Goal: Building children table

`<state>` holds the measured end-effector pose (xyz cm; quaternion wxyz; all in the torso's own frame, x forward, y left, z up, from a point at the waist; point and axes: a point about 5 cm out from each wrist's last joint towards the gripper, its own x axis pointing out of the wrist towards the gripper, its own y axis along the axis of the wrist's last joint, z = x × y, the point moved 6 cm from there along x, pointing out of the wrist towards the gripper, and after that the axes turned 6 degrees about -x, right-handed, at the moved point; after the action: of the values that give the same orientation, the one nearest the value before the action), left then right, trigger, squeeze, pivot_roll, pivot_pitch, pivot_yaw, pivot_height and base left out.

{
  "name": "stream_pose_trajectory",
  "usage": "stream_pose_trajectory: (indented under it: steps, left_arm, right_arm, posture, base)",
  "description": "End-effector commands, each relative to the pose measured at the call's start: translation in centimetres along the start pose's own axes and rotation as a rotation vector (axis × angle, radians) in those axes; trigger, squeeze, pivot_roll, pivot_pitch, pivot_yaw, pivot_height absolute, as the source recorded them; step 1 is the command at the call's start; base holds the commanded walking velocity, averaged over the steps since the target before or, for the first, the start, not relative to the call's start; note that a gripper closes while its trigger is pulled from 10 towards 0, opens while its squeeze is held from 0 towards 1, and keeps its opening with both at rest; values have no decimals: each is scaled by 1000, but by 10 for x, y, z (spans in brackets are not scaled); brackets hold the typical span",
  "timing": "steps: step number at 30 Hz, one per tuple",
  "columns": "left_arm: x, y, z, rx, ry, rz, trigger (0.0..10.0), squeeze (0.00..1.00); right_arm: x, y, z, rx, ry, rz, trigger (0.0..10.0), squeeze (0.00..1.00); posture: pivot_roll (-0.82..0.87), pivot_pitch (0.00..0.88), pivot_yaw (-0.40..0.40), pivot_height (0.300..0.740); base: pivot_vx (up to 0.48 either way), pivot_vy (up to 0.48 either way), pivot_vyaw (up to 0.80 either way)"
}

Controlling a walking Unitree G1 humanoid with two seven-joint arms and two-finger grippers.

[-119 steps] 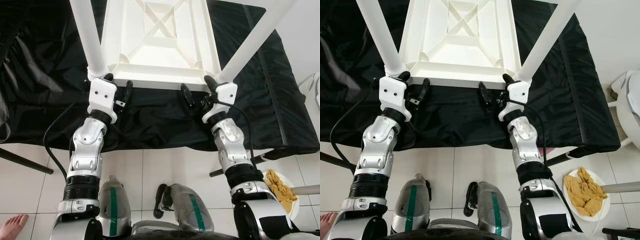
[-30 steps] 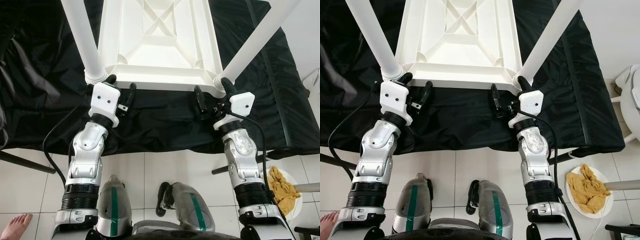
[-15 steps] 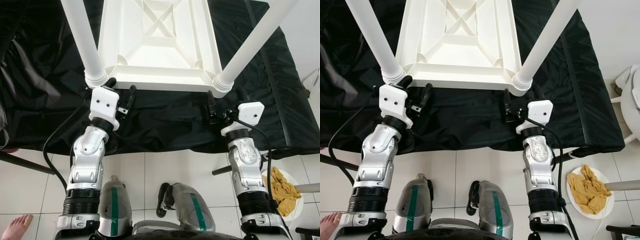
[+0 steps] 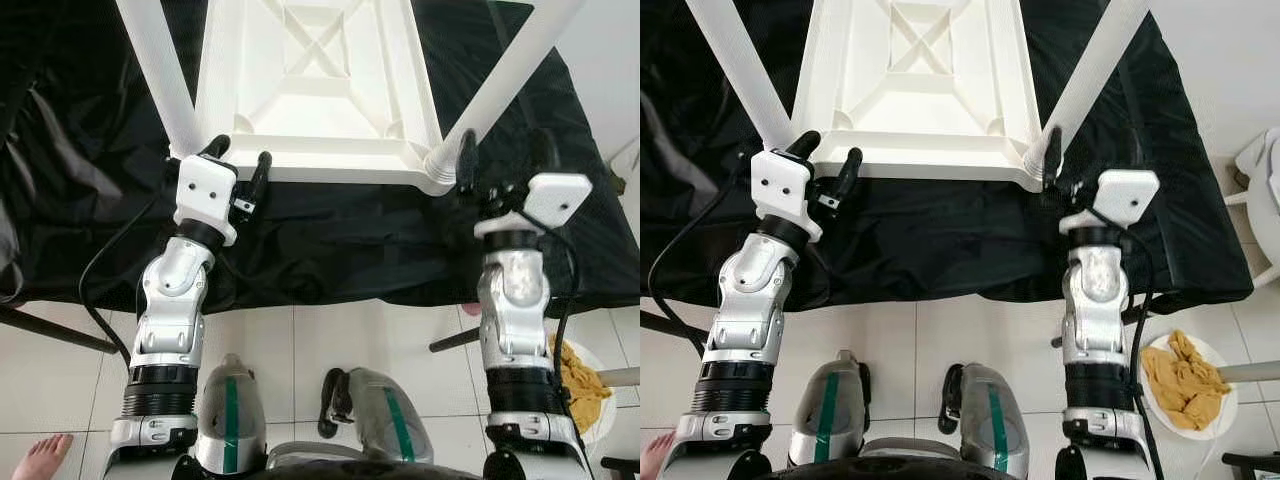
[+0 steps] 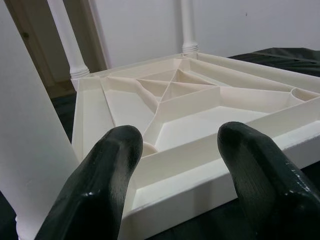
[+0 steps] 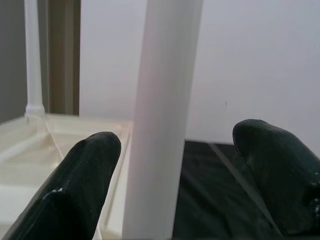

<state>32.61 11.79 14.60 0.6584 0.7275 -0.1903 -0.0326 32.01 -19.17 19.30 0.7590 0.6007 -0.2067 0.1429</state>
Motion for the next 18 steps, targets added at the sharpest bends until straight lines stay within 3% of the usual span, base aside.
stream_pose_trajectory:
  steps: [1, 3, 11, 18]
  left_arm:
    - [3, 2, -6, 1, 62, 5, 10000, 0]
    - [7, 4, -4, 11, 51, 8, 10000, 0]
    - [8, 6, -2, 21, 47, 11, 10000, 0]
    - [6, 3, 7, 26, 27, -11, 10000, 0]
  right_arm:
    - [7, 6, 4, 8, -7, 11, 10000, 0]
    - [27, 20, 0, 26, 32, 58, 10000, 0]
    - [48, 37, 0, 41, 44, 106, 10000, 0]
    - [85, 70, 7, 61, 36, 199, 10000, 0]
  posture:
    - [73, 0, -33, 740]
    - [70, 0, -37, 740]
    - [76, 15, -49, 740]
    - [90, 34, -56, 740]
  base:
    - [0, 0, 0]
    - [0, 0, 0]
    - [0, 0, 0]
    - [0, 0, 0]
